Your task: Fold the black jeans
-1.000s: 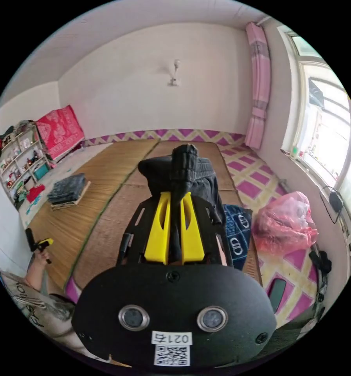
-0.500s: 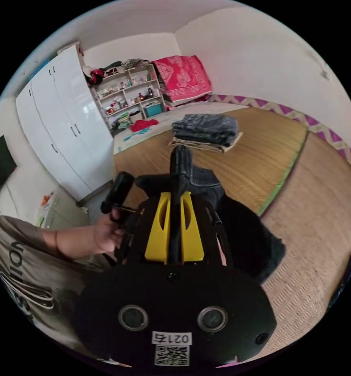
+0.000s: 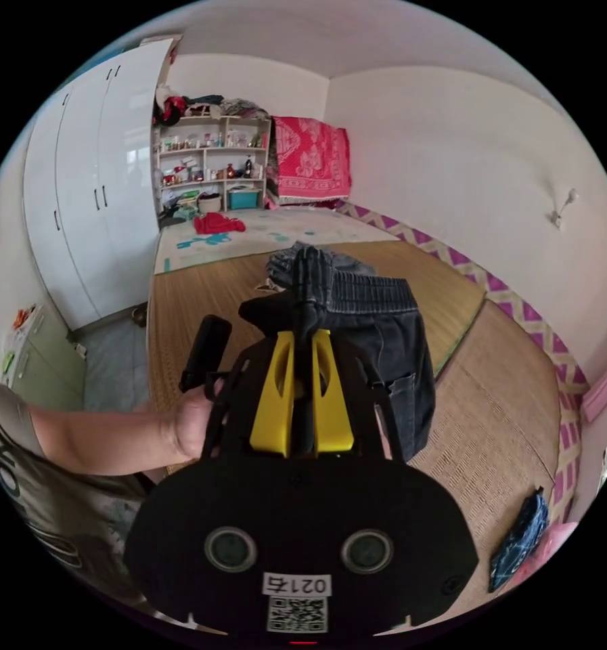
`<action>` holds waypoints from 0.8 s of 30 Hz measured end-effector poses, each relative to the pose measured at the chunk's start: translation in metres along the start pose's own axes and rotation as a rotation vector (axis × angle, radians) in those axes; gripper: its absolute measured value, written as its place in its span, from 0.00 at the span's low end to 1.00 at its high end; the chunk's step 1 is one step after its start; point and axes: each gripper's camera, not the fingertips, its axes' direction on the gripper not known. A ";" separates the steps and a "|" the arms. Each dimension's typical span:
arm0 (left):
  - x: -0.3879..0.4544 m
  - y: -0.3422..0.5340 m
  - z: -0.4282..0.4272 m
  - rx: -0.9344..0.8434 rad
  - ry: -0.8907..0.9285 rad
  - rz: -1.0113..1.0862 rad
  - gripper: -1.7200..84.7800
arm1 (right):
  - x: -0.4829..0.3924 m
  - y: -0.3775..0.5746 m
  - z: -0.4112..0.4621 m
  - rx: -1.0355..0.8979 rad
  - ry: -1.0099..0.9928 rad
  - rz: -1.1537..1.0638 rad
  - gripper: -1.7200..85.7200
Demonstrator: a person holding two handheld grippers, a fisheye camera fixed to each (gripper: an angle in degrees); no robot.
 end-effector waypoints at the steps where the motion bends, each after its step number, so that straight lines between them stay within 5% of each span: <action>1: -0.008 0.009 -0.022 0.020 -0.030 -0.034 0.18 | -0.002 -0.004 0.018 -0.013 -0.031 -0.022 0.10; 6: -0.007 0.044 -0.116 -0.041 -0.296 -0.287 0.13 | -0.014 0.010 0.130 -0.113 -0.210 -0.010 0.09; 13: 0.082 0.035 -0.192 0.036 -0.582 -0.169 0.11 | 0.005 0.013 0.184 -0.072 -0.370 0.153 0.09; 20: 0.135 0.011 -0.167 0.076 -0.554 0.016 0.09 | 0.047 0.022 0.217 -0.051 -0.565 0.322 0.10; 24: 0.085 -0.006 -0.149 -0.050 -0.605 -0.153 0.04 | 0.058 0.025 0.239 -0.055 -0.650 0.379 0.10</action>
